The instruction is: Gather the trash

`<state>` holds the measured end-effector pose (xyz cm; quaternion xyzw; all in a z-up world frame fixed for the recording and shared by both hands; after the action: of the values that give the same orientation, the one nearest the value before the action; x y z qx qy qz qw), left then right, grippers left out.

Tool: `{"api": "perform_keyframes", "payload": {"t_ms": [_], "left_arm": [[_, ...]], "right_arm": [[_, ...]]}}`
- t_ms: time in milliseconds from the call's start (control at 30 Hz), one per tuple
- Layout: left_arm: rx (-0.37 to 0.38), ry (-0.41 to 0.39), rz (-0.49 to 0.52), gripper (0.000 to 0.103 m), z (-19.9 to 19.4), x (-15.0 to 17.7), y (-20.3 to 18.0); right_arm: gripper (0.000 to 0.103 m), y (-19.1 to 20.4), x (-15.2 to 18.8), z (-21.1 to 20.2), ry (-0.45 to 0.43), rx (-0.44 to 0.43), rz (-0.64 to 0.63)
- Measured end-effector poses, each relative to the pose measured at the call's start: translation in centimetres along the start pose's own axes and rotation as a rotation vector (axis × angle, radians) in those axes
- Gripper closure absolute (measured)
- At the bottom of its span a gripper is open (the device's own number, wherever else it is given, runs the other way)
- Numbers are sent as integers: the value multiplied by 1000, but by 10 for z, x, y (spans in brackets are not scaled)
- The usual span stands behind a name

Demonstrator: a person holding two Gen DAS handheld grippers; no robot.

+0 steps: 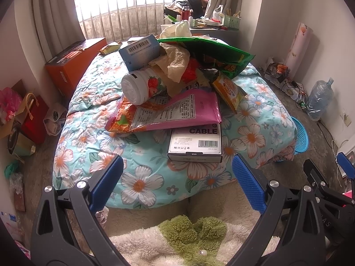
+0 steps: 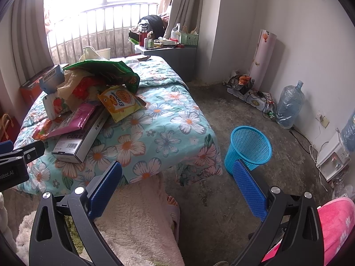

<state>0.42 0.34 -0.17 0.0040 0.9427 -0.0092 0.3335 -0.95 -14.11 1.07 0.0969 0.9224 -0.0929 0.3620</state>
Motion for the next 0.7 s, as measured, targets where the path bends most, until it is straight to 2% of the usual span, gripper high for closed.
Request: {"api": "perform_keyframes", "payload": {"t_ms": [333,367,400,467,500,567,700], "left_arm": [[-4,8,-6,9,2,4,8],[-4,8,-6,9,2,5,9],[-4,8,-6,9,2,4,8],[-5,11,-7,9,3,5,9],[-5,12,-7,9,4,5,9],[-7,15,-8,9,5,6,9],[-9,26,-11,9,7,5,10]], "right_arm": [[6,1,0,0,1,-1,0],[6,-6,-5,3,33,8,91],[6,-2,-2,1,10,2,27],[6,1,0,0,3,-2,2],[6,0,-9,-8,2,-55,20],[6,2,0,1,4,-5,4],[6,2,0,1,5,-7,7]]}}
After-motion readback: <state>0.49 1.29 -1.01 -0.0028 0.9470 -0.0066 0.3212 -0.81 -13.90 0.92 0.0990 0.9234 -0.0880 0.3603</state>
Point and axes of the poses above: each gripper's, at about its wrist camera, not at the fingertips, and z roughly the way its jaws point, y to its left, x to its underside, the point moved 1 cm from there along z, roughly the way its jaws point
